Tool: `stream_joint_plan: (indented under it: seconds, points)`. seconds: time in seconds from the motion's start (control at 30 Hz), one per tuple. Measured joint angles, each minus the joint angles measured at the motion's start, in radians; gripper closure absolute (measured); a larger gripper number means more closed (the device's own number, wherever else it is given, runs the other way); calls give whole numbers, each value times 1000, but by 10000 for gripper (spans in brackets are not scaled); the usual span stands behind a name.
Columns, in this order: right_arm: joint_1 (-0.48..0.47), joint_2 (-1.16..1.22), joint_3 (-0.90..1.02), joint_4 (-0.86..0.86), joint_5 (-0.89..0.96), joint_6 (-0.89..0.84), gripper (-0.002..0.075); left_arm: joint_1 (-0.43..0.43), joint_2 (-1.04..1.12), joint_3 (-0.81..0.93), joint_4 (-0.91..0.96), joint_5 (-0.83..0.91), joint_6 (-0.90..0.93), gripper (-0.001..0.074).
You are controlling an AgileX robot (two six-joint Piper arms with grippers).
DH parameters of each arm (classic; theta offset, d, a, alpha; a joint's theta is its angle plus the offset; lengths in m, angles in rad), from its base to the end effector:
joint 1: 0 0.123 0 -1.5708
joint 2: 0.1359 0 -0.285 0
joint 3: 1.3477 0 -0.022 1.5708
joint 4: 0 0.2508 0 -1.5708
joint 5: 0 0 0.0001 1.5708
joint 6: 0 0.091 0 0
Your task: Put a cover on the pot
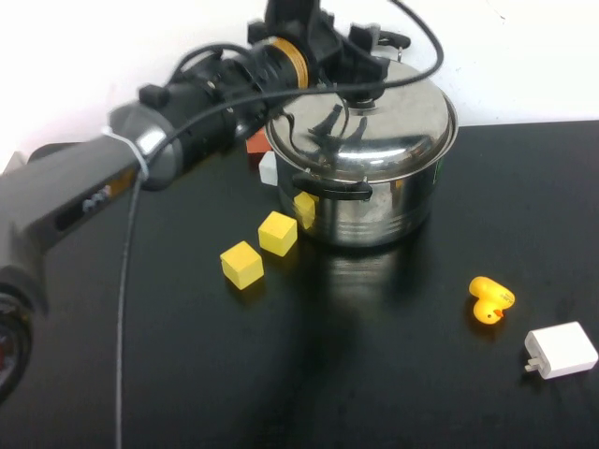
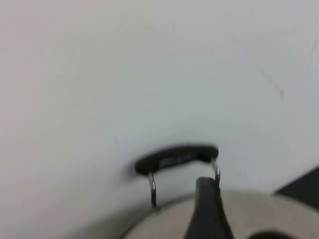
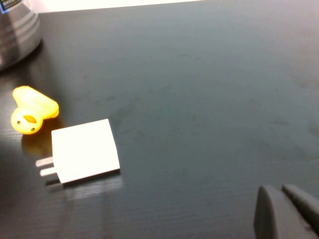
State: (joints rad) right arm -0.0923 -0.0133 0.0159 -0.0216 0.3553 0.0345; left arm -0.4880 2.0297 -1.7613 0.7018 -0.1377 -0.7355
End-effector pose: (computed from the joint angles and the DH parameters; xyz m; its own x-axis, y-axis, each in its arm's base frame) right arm 0.0526 -0.0056 0.1765 -0.2648 0.0388 -0.9635 0.1032 0.9946 0.0117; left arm 0.4385 -0.2418 0.3286 -0.0877 0.0033 -0.9961 0.5421 0.8391 -0.0450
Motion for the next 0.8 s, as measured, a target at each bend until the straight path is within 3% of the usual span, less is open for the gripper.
stream_joint_plan:
  seconds: [0.37,0.47,0.67,0.8]
  points:
    - [0,0,0,0,0,0,728,5,-63,0,58,68,0,316]
    - [0,0,0,0,0,0,728,5,-111,0,74,118,0,398]
    - [0,0,0,0,0,0,728,5,-281,0,106,236,0,676]
    - [0,0,0,0,0,0,728,5,-418,0,108,358,0,723]
